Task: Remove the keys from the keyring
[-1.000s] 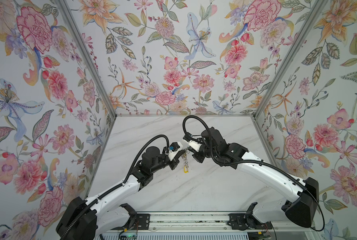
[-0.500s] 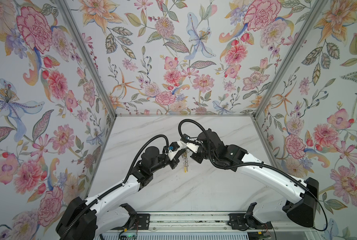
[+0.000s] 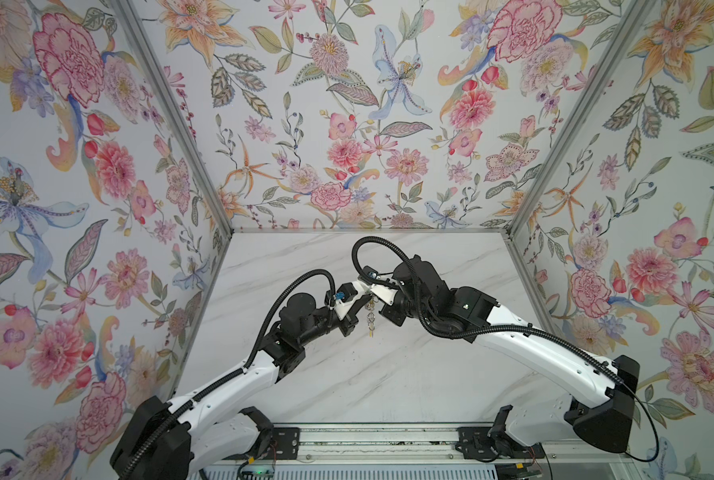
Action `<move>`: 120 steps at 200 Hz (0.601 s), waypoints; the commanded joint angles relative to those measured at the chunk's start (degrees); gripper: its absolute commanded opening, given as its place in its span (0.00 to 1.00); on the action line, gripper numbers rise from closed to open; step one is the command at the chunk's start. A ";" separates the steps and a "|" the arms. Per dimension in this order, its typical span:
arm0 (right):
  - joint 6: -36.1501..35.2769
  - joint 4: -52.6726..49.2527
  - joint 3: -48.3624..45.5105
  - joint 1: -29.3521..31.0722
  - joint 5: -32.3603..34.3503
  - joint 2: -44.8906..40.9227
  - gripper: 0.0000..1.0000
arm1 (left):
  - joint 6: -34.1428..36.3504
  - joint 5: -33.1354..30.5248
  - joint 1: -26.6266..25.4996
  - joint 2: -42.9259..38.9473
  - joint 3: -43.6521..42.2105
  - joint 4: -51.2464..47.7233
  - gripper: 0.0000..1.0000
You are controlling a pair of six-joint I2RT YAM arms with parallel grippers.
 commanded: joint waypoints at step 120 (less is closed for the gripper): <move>5.11 10.78 -0.40 -3.77 -14.95 -6.45 0.00 | -5.06 -0.78 2.65 -0.38 -6.37 -3.08 0.16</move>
